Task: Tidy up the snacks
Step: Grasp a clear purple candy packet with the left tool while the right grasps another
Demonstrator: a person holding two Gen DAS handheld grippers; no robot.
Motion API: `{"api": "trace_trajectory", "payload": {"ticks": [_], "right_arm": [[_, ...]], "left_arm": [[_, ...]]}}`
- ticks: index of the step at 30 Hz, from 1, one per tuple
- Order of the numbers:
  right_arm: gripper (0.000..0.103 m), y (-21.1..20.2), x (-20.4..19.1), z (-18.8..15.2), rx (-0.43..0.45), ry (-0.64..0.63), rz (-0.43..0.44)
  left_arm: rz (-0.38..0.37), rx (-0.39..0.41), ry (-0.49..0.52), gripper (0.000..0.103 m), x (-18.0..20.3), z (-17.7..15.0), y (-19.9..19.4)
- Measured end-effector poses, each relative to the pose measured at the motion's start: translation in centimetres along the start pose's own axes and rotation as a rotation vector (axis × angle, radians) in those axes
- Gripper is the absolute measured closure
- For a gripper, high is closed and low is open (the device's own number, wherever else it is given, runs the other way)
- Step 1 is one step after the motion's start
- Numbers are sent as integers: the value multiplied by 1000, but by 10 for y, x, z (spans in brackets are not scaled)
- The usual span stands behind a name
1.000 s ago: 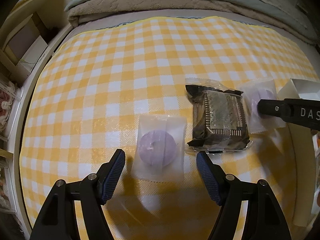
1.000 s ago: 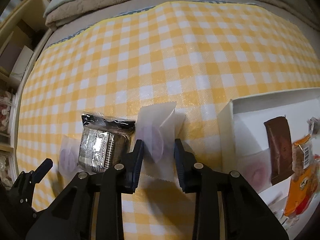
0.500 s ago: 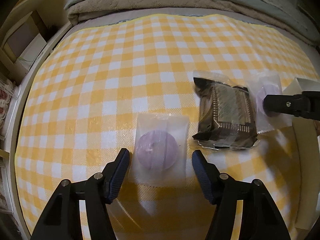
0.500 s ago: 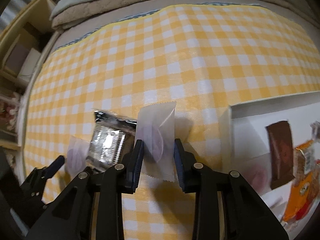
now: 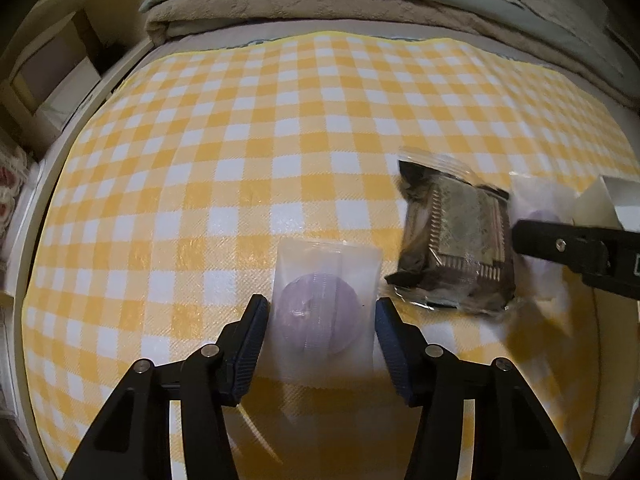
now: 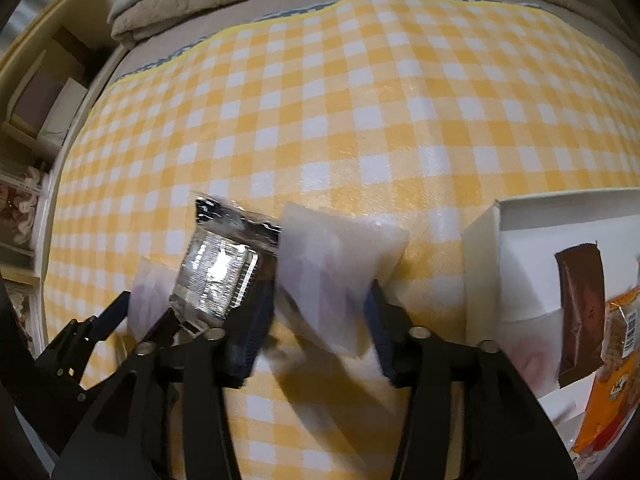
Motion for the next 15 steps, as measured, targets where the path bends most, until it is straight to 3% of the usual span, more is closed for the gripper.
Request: {"api": "trace_trajectory", "payload": {"ticks": [8,13,15], "right_arm": [[43,21,-29,7,22,1,-85],[39,36,-59,2,52,-63,-137],[48,39,-69,-2,65,-99,-168]], "left_arm": [[-6,-10,-13,55,10,7,-3],[12,-7,-45,57,2,5,-22],[13,1,-66,57,-8,8,-26]]}}
Point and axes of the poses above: each gripper's, at about its wrist camera, not at the fingertips, and y roughly the way its jaws point, x to its right, z to its top, the point moved 2 cm from there along y, roughly the way its jaws point, and after that the axes turned 5 degrees about -z, right-handed, at the moved point
